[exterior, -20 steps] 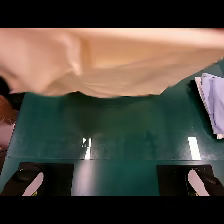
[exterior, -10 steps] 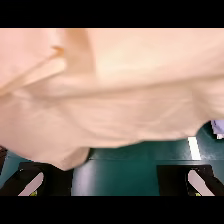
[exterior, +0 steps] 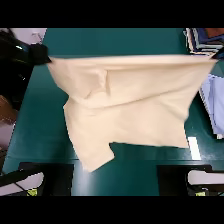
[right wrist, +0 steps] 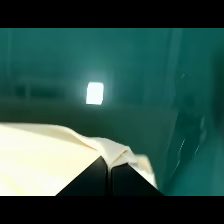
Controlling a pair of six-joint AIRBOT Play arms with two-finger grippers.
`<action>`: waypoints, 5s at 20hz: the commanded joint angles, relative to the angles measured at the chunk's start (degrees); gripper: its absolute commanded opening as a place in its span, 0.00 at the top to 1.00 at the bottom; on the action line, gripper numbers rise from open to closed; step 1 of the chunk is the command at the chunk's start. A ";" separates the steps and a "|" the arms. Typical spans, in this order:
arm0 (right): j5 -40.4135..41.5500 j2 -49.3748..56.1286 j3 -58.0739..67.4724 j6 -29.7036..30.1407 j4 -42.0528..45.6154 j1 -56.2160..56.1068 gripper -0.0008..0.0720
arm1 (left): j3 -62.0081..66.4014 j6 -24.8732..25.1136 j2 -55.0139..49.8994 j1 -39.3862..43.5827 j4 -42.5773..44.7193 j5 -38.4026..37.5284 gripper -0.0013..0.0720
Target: Fold the shirts.
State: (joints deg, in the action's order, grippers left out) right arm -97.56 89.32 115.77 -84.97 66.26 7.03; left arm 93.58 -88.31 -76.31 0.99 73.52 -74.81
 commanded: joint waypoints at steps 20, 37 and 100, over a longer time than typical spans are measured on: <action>20.57 8.55 -23.52 2.03 7.50 -6.97 0.97 | -15.85 2.86 -13.44 0.02 -0.98 14.53 0.95; 19.12 -18.56 -47.28 1.49 3.74 -4.81 0.45 | -56.26 0.17 21.38 0.02 -5.60 4.55 0.34; 22.77 -14.16 -47.78 -2.10 0.76 -5.64 0.97 | -32.76 6.32 9.42 0.02 -4.63 15.26 0.95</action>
State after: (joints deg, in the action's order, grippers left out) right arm -76.77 66.81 60.69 -86.67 66.98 2.48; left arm 56.93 -82.87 -58.92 1.04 67.88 -66.50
